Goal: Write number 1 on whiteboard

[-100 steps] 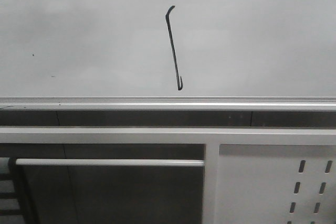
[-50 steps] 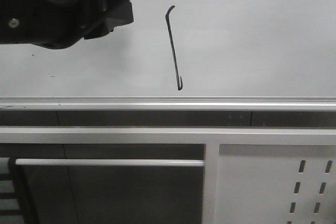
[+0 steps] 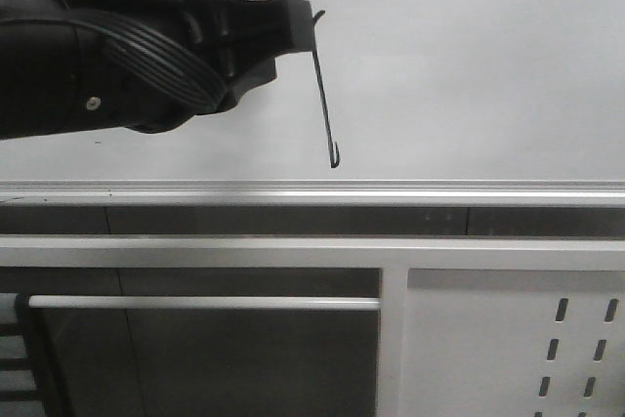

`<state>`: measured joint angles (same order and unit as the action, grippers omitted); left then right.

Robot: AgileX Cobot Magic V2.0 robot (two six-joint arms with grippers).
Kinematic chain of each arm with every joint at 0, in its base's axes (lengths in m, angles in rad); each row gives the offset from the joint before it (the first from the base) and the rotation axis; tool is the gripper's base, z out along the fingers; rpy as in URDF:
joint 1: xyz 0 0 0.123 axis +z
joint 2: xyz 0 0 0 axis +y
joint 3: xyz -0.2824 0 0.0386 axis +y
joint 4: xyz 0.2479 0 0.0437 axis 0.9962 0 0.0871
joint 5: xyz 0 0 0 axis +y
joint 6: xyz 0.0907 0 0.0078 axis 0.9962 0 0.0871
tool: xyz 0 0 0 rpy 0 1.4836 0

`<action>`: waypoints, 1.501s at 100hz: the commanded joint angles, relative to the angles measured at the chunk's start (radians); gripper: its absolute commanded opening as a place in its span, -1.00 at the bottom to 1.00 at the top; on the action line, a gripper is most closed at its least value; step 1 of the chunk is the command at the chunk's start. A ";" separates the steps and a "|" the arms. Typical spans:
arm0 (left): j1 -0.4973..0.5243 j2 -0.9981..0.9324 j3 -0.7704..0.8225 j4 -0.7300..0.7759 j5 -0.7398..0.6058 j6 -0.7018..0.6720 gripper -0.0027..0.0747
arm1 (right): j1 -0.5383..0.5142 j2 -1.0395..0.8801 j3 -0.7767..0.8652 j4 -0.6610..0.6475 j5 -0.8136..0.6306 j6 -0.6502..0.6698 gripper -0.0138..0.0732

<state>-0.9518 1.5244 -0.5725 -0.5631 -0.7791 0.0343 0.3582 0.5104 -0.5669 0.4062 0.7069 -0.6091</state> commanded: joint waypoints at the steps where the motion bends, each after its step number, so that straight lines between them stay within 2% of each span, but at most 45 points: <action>1: 0.027 -0.008 -0.028 0.032 -0.081 -0.023 -0.98 | -0.007 0.002 -0.025 0.010 -0.055 0.001 -0.84; 30: 0.094 0.018 -0.028 0.046 -0.097 -0.023 -0.98 | -0.007 0.002 -0.025 0.010 -0.057 0.001 -0.84; 65: 0.092 0.018 -0.028 0.094 -0.112 -0.024 -0.96 | -0.007 0.004 -0.025 0.016 -0.067 0.003 -0.84; 74: 0.092 0.018 -0.028 0.116 -0.112 -0.047 -0.75 | -0.007 0.004 -0.025 0.018 -0.067 0.003 -0.84; 91: 0.092 0.005 -0.028 0.115 -0.112 -0.066 0.05 | -0.007 0.004 -0.025 0.020 -0.067 0.003 -0.84; 98: 0.092 -0.009 -0.028 0.115 -0.112 -0.066 0.24 | -0.007 0.004 -0.025 0.020 -0.067 0.003 -0.84; 102: 0.092 -0.018 -0.028 0.113 -0.112 -0.066 0.28 | -0.007 0.004 -0.025 0.020 -0.069 0.003 -0.84; 121: 0.084 -0.126 0.003 0.095 -0.109 -0.034 0.29 | -0.007 -0.007 -0.025 0.026 -0.062 0.003 -0.84; 130: 0.051 -0.242 0.058 0.030 -0.109 0.046 0.26 | -0.007 -0.050 -0.025 0.026 -0.046 0.003 -0.84; 142: -0.021 -0.446 0.149 -0.082 -0.109 0.224 -0.04 | -0.007 -0.163 -0.025 0.026 -0.052 0.003 -0.84; 150: -0.081 -0.618 0.192 -0.091 -0.075 0.350 -0.34 | -0.007 -0.239 -0.025 0.026 -0.064 0.003 -0.84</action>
<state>-0.9834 1.0599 -0.3980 -0.6421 -0.8082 0.2512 0.3567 0.3312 -0.5669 0.4098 0.7129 -0.6068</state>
